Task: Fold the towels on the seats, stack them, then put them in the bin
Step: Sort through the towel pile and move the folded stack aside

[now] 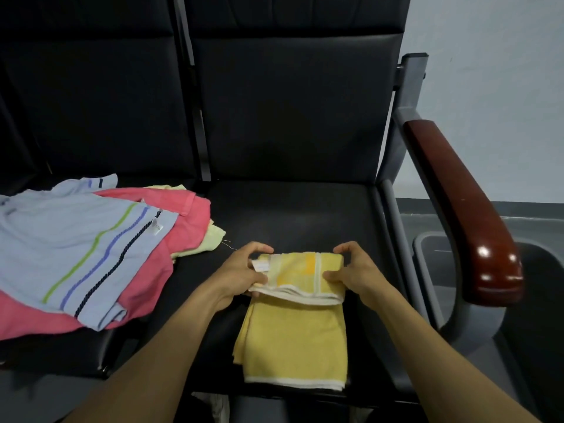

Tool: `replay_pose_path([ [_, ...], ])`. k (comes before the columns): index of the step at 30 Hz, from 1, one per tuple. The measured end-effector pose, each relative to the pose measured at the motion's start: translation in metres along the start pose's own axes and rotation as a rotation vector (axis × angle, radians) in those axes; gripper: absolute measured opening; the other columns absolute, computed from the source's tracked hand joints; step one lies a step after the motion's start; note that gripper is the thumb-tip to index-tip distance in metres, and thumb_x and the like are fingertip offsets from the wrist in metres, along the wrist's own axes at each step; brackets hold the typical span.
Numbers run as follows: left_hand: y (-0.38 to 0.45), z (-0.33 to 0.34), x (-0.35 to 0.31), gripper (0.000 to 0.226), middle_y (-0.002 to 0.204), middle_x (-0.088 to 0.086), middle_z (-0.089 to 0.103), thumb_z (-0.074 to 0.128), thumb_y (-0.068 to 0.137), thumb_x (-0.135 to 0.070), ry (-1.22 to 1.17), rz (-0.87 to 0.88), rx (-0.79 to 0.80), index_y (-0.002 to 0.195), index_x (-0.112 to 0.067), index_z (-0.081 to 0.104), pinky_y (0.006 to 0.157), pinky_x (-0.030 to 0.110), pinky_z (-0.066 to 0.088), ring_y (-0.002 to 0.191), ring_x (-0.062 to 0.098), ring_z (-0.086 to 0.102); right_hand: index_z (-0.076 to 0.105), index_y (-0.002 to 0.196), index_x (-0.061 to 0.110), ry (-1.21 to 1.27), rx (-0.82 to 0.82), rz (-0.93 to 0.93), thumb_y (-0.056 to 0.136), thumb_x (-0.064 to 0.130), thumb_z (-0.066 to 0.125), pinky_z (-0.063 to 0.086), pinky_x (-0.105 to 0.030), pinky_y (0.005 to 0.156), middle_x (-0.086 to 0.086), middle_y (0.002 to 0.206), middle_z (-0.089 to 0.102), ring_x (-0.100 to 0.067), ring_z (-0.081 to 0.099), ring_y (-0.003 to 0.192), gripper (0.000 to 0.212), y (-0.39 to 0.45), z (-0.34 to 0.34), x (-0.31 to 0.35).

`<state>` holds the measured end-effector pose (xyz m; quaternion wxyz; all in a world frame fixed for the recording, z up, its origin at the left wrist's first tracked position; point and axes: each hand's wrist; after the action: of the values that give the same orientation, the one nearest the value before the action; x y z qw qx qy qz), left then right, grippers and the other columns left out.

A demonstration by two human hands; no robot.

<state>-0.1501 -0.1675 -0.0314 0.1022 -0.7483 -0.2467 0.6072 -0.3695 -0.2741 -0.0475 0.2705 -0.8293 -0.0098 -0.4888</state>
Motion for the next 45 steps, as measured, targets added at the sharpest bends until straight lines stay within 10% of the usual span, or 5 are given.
replay_pose_path([
  [5, -0.002, 0.001, 0.007, 0.072, 0.119, 0.016, 0.055, 0.068, 0.082, 0.012, 0.112, -0.092, 0.197, 0.132, -0.038, 0.055, 0.062, 0.033, 0.057, 0.076, 0.022, 0.066, 0.066, 0.102, 0.014, -0.030, 0.041, -0.002, 0.098, 0.019, 0.061, 0.057, -0.040, 0.079, -0.007, 0.101, 0.063, -0.019, 0.061, 0.088, 0.008, -0.007, 0.003, 0.000],
  [11, 0.017, 0.005, 0.023, 0.018, 0.120, -0.001, 0.067, 0.074, 0.090, -0.017, 0.144, 0.066, -0.072, 0.100, -0.032, 0.075, 0.096, 0.028, 0.053, 0.114, 0.009, 0.062, 0.056, 0.121, 0.030, -0.137, 0.163, 0.022, 0.092, -0.004, 0.051, 0.055, -0.032, 0.069, -0.004, 0.111, 0.052, -0.021, 0.059, 0.096, 0.045, -0.010, 0.008, 0.004],
  [25, 0.007, 0.020, 0.009, 0.086, 0.131, -0.006, 0.055, 0.067, 0.087, 0.011, 0.017, -0.005, 0.193, 0.150, -0.038, 0.035, 0.083, 0.024, 0.057, 0.115, 0.013, 0.059, 0.052, 0.137, 0.028, -0.173, -0.093, -0.191, 0.090, 0.002, 0.062, 0.049, -0.036, 0.099, -0.001, 0.128, 0.056, -0.019, 0.056, 0.114, 0.055, -0.005, 0.000, -0.001],
  [34, 0.020, 0.022, 0.024, 0.035, 0.132, -0.005, 0.061, 0.072, 0.092, -0.014, 0.134, 0.066, -0.058, 0.123, -0.029, 0.071, 0.108, 0.031, 0.045, 0.123, 0.012, 0.057, 0.043, 0.145, 0.031, -0.328, 0.038, -0.119, 0.086, -0.002, 0.054, 0.050, -0.045, 0.101, -0.002, 0.134, 0.050, -0.025, 0.054, 0.117, 0.069, -0.005, -0.001, -0.004],
  [45, 0.013, 0.031, 0.020, 0.095, 0.142, -0.006, 0.046, 0.071, 0.083, 0.010, 0.080, -0.024, 0.190, 0.150, -0.049, 0.036, 0.092, 0.032, 0.056, 0.124, 0.018, 0.054, 0.029, 0.155, 0.024, -0.374, 0.105, -0.111, 0.089, -0.005, 0.052, 0.033, -0.039, 0.117, 0.001, 0.162, 0.022, -0.025, 0.033, 0.143, 0.076, -0.007, -0.007, -0.005],
])
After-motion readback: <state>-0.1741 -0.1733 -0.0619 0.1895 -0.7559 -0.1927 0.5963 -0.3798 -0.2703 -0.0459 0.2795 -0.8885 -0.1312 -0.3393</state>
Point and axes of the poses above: each hand's wrist, its own y-axis towards the middle knuckle, its own z-axis out of the palm, x = y × z
